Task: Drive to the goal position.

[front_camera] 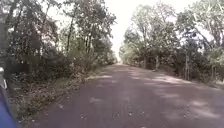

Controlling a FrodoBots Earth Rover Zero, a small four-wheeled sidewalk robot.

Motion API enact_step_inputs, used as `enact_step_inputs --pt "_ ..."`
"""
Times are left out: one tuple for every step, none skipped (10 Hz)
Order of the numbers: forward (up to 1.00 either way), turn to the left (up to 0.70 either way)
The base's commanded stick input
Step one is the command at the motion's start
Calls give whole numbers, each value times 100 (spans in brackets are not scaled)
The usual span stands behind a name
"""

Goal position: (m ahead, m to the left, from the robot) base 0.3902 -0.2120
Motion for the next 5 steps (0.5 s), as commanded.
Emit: enact_step_inputs --pt "6 -3" --pt "6 -3" --pt "6 -3" --pt "6 -3" --pt "5 -3"
